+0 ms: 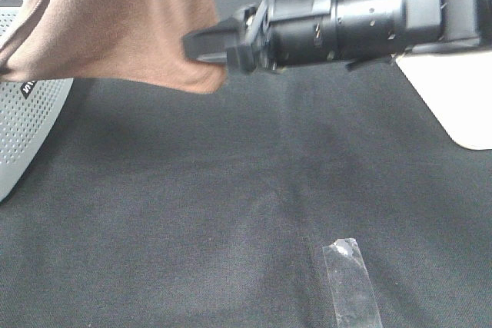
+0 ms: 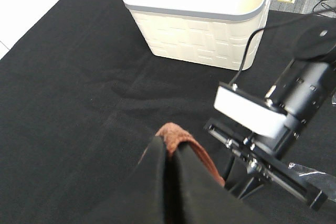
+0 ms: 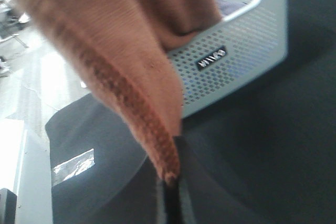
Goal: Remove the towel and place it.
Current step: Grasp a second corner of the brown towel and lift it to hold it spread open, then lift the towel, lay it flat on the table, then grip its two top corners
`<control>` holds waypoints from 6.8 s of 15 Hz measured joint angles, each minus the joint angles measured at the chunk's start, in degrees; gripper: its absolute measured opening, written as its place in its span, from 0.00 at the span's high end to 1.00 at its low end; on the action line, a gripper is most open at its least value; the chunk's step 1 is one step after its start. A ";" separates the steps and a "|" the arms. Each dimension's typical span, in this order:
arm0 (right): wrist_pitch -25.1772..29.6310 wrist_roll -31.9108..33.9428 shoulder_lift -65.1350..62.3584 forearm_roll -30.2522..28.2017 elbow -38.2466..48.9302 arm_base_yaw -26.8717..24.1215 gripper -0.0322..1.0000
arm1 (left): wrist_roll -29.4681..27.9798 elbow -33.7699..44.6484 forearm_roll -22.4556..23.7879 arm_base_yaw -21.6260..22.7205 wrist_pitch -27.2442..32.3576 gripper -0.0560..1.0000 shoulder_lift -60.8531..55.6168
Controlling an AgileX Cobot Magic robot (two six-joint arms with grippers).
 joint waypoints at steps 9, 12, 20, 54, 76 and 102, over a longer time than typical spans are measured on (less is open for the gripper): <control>18.05 75.00 -5.84 -79.76 -42.00 0.00 0.97 | 1.15 0.00 -0.17 0.00 -14.67 0.95 0.34; 20.74 76.83 -2.52 -89.67 -56.04 0.00 0.97 | 1.66 0.00 -0.23 0.00 -17.70 0.95 2.23; 3.90 80.67 6.07 -108.46 -69.50 0.00 0.97 | 4.70 0.00 13.52 0.00 -36.15 0.95 6.76; -9.80 105.60 26.24 -113.33 -81.88 -8.08 0.97 | -2.81 -45.61 16.84 8.48 -32.14 0.95 49.73; 30.19 90.07 9.63 -90.41 -58.38 -7.85 0.97 | -23.78 -5.50 15.64 7.91 4.87 0.95 21.31; 29.56 93.22 -44.12 -72.88 7.79 -6.59 0.97 | -29.28 73.40 -13.52 7.10 0.29 0.95 -36.50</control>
